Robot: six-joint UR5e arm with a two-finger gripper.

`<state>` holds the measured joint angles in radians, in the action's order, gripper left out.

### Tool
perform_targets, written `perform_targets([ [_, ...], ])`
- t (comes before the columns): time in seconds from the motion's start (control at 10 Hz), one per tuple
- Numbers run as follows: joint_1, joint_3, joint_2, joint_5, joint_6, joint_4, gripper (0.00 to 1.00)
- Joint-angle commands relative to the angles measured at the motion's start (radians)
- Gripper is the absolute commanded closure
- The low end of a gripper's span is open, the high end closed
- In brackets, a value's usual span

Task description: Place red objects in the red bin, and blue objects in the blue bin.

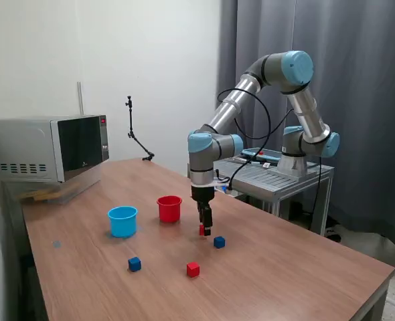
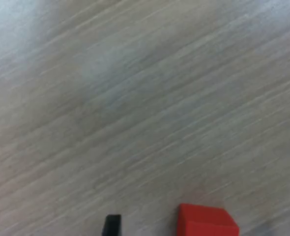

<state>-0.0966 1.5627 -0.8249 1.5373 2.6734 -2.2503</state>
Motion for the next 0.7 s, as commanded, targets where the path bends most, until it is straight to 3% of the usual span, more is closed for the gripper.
perform_targets([
  [0.0, 0.0, 0.0, 0.001, 0.0, -0.001, 0.002, 0.0],
  [0.4, 0.0, 0.008, 0.0, 0.003, 0.0, 0.003, 0.0],
  [0.5, 0.0, 0.008, 0.0, 0.003, 0.0, 0.003, 1.0],
  [0.6, 0.002, 0.008, 0.0, 0.003, 0.0, 0.003, 1.0],
])
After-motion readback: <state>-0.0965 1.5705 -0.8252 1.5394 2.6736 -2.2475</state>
